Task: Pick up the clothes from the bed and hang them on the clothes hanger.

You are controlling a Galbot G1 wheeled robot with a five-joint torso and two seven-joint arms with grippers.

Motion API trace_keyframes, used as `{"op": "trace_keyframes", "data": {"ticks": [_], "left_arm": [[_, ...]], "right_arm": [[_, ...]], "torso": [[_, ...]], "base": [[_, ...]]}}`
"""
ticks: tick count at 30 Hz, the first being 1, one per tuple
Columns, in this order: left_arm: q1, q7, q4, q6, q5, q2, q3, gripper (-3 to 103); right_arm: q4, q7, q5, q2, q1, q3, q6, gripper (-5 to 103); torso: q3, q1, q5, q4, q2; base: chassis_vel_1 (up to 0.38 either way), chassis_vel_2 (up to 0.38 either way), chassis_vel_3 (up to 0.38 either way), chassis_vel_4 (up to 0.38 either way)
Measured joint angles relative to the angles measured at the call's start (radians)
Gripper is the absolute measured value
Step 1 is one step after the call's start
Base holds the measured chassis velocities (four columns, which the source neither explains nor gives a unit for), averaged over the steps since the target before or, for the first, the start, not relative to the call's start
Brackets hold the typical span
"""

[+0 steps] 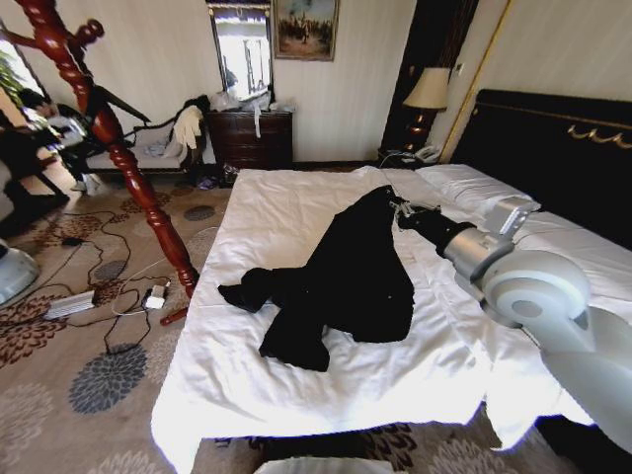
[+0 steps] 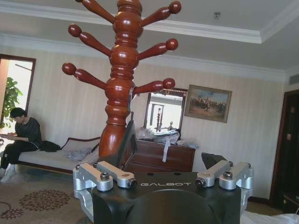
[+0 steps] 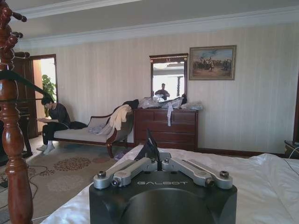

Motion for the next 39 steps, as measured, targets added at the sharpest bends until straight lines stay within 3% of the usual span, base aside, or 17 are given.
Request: {"op": "trace_keyframes", "data": {"ticks": [2, 4, 6, 8, 12, 27, 39], "left_arm": [[-0.055, 0.0, 0.016, 0.006, -0.001, -0.003, 0.054, 100], [-0.156, 0.001, 0.044, 0.017, 0.0, -0.012, 0.171, 100], [-0.187, 0.0, 0.051, 0.022, 0.0, -0.017, 0.202, 100], [-0.298, -0.006, 0.081, 0.029, 0.003, -0.042, 0.295, 100], [-0.362, -0.01, 0.115, 0.039, 0.011, -0.057, 0.339, 100], [-0.426, 0.008, 0.224, 0.05, 0.024, -0.077, 0.373, 100], [-0.632, 0.004, 0.389, 0.088, 0.068, -0.209, 0.546, 100]], "right_arm": [[0.0, 0.0, 0.0, 0.001, 0.0, -0.001, 0.0, 0], [0.0, -0.001, -0.002, 0.001, -0.008, 0.0, 0.0, 0], [0.0, -0.001, -0.002, 0.001, -0.011, 0.0, 0.0, 0], [0.001, -0.001, -0.002, -0.001, -0.013, 0.004, 0.0, 0], [0.003, 0.001, -0.002, -0.007, -0.013, 0.005, 0.0, 0], [0.012, 0.005, 0.004, -0.019, -0.016, 0.015, 0.0, 0], [0.017, 0.014, 0.005, -0.027, -0.037, 0.025, 0.0, 0]], "torso": [[0.0, 0.0, 0.0003, 0.0004, 0.0], [0.0, 0.0, 0.0, 0.0, 0.0], [0.0, 0.0, -0.0001, 0.0, 0.0], [0.0, 0.0, 0.0, 0.0, 0.0], [0.0, 0.0, 0.0001, 0.0002, 0.0], [0.0, 0.0, 0.0001, 0.0003, 0.0], [0.0, 0.0, -0.0004, 0.0002, 0.0]], "base": [[0.0, 0.0, 0.0, 0.0], [0.0, 0.0, 0.0, 0.0], [0.0, 0.0, 0.0, 0.0], [0.0, 0.0, 0.0, 0.0], [0.0, 0.0, 0.0, 0.0], [0.0, 0.0, 0.0, 0.0], [0.0, 0.0, 0.0, 0.0]]}}
